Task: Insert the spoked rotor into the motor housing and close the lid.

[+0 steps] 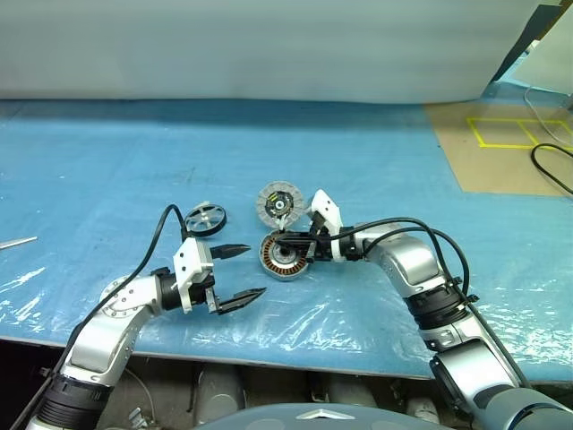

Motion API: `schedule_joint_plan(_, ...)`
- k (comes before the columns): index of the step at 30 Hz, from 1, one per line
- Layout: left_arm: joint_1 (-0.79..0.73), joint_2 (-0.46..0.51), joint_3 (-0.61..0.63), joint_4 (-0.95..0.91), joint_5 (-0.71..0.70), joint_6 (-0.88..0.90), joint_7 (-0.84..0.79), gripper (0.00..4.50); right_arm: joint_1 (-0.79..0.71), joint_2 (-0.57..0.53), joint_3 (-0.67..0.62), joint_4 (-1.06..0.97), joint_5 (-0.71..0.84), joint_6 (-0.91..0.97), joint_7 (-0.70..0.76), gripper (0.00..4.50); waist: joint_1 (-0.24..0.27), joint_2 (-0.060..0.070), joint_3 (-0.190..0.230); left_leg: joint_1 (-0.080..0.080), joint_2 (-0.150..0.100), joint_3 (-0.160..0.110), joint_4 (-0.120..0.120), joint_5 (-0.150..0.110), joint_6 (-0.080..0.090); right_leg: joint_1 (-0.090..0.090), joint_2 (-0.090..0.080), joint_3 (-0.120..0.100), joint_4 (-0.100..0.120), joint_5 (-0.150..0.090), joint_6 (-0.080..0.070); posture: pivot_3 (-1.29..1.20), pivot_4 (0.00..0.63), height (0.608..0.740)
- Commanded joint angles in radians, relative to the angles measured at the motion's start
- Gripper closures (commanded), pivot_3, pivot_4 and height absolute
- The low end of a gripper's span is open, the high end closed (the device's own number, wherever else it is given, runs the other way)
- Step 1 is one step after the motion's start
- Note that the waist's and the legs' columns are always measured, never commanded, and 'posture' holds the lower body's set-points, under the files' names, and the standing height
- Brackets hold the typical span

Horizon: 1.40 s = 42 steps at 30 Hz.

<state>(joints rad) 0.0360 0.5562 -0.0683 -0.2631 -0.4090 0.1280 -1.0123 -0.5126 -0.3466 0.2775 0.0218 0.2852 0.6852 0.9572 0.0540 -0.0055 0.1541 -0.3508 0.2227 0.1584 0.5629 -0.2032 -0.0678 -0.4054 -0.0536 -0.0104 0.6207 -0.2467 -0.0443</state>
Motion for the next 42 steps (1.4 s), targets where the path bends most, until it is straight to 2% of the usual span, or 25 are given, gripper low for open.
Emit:
schedule_joint_plan(1, 0.004, 0.01, 0.009, -0.032, -0.011, -0.007, -0.006, 0.0, -0.021, 0.002, -0.012, -0.066, 0.039, 0.008, 0.013, 4.47, 0.0, 0.0, 0.0, 0.0, 0.0, 0.0, 0.0, 0.0, 0.0, 0.0, 0.0, 0.0, 0.0, 0.0, 0.0, 0.0, 0.15, 0.74)
schedule_joint_plan(6, 0.002, 0.013, 0.01, -0.033, -0.016, -0.001, -0.006, 0.0, 0.004, -0.022, 0.028, -0.034, 0.012, -0.011, 0.025, 4.47, -0.001, 0.0, 0.0, 0.0, 0.0, 0.0, 0.0, 0.0, 0.0, 0.0, 0.0, 0.0, 0.0, 0.0, 0.0, 0.0, 0.15, 0.74)
schedule_joint_plan(14, -0.005, 0.01, 0.005, -0.033, -0.015, 0.003, -0.002, 0.0, 0.055, -0.061, 0.159, 0.086, -0.126, -0.129, 0.019, 4.47, -0.008, 0.0, 0.0, 0.003, 0.0, 0.0, 0.0, 0.0, 0.0, 0.003, 0.0, 0.0, 0.0, 0.0, 0.0, 0.0, 0.15, 0.74)
schedule_joint_plan(23, -0.013, 0.007, 0.003, -0.026, -0.014, 0.003, -0.002, 0.0, 0.019, -0.018, 0.045, 0.052, -0.018, -0.067, 0.027, 4.47, -0.009, 0.0, 0.0, 0.005, 0.0, 0.0, 0.001, 0.0, 0.0, 0.005, 0.0, 0.001, -0.001, 0.0, 0.0, 0.0, 0.15, 0.74)
schedule_joint_plan(28, -0.012, 0.003, 0.001, -0.029, -0.015, 0.004, 0.002, 0.0, -0.008, 0.006, -0.038, -0.005, 0.1, 0.042, 0.042, 4.47, -0.008, 0.0, 0.0, 0.0, 0.0, 0.0, 0.001, 0.0, 0.0, 0.001, 0.0, 0.0, -0.001, 0.0, 0.0, 0.0, 0.15, 0.74)
schedule_joint_plan(30, -0.009, 0.002, 0.0, -0.032, -0.015, 0.005, 0.004, 0.0, -0.002, 0.001, -0.03, -0.023, 0.104, 0.052, 0.044, 4.47, -0.008, 0.0, 0.0, 0.0, 0.0, 0.0, 0.0, 0.0, 0.0, 0.001, 0.0, 0.0, -0.001, 0.0, 0.0, 0.0, 0.15, 0.74)
schedule_joint_plan(39, 0.005, 0.001, 0.001, -0.046, -0.016, 0.012, 0.01, 0.0, 0.037, -0.06, 0.12, 0.05, -0.073, -0.1, 0.032, 4.47, -0.009, 0.0, 0.0, 0.001, 0.0, 0.0, -0.001, 0.0, 0.0, 0.001, 0.0, 0.0, -0.002, 0.0, 0.0, 0.0, 0.15, 0.74)
schedule_joint_plan(42, 0.005, 0.003, 0.002, -0.045, -0.015, 0.012, 0.009, 0.0, 0.044, -0.059, 0.117, 0.055, -0.066, -0.103, 0.033, 4.47, -0.009, 0.0, 0.0, 0.003, 0.0, 0.0, 0.0, 0.0, 0.0, 0.004, 0.0, 0.0, -0.002, 0.0, 0.0, 0.0, 0.15, 0.74)
